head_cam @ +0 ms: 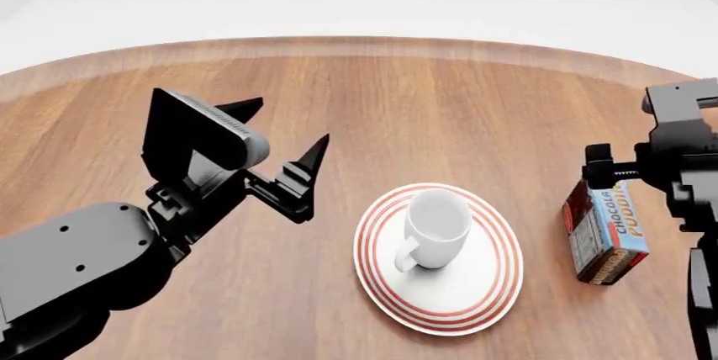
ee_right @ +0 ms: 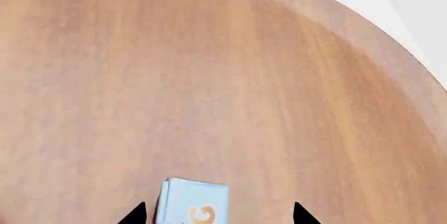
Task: Pick up the white mug and put it on the plate, and put the chocolate pudding to the right of the plate.
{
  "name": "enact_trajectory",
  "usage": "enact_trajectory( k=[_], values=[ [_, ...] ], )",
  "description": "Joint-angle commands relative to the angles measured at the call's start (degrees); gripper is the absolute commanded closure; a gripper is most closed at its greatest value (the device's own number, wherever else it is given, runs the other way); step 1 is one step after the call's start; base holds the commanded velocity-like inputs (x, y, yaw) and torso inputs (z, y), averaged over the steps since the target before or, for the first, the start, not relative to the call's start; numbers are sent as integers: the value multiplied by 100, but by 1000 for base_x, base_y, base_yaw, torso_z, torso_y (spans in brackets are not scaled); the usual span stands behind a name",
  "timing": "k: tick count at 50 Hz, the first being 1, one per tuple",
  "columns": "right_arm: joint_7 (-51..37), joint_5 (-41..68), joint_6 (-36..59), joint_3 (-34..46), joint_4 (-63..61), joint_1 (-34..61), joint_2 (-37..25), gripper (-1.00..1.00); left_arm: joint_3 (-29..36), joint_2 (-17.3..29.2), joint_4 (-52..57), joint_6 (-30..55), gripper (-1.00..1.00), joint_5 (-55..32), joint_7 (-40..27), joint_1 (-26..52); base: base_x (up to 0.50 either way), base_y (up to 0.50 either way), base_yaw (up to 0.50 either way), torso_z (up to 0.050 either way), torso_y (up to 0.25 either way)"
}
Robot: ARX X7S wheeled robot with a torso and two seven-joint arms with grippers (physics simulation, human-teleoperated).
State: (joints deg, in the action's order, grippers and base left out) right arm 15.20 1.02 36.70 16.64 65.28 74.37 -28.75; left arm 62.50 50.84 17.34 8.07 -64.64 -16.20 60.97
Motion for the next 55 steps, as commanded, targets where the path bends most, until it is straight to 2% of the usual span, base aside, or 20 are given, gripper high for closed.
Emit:
enact_trajectory(
  k=[1, 15, 24, 27, 31, 46, 52, 55],
  values=[
    [326, -26, 1212, -251, -2302, -599, -304, -100, -135, -97, -7, 76, -100, 136, 103, 14, 0, 0, 0, 0, 0],
    [357, 430, 2068, -902, -4678, -1605, -607, -100, -160, -59, 40, 91, -100, 136, 85, 22, 0, 0, 0, 0, 0],
    [-9, 824, 2667, -1990, -7031, -2537, -493, -100, -177, -37, 65, 50, -100, 133, 49, -34, 0, 0, 0, 0, 0],
    [-172, 1068, 3024, -2726, -8212, -2878, -216, -100, -194, -8, 64, -7, -100, 139, 43, -84, 0, 0, 0, 0, 0],
    [-267, 1301, 3462, -3234, -9376, -3108, 86, -100, -230, 95, 241, -29, -100, 121, -57, -110, 0, 0, 0, 0, 0],
    [-524, 1655, 3876, -4303, -11051, -3475, 1036, -100, -287, 394, 723, 1, -100, 438, -610, -144, 0, 0, 0, 0, 0],
    [-665, 1667, 3766, -4461, -11501, -3718, 1395, -100, -371, 663, 1061, -151, -100, 542, -890, -269, 0, 0, 0, 0, 0],
    [-719, 1602, 3380, -4413, -11609, -3959, 1554, -100, -413, 812, 1206, -225, -100, 555, -1036, -348, 0, 0, 0, 0, 0]
  ],
)
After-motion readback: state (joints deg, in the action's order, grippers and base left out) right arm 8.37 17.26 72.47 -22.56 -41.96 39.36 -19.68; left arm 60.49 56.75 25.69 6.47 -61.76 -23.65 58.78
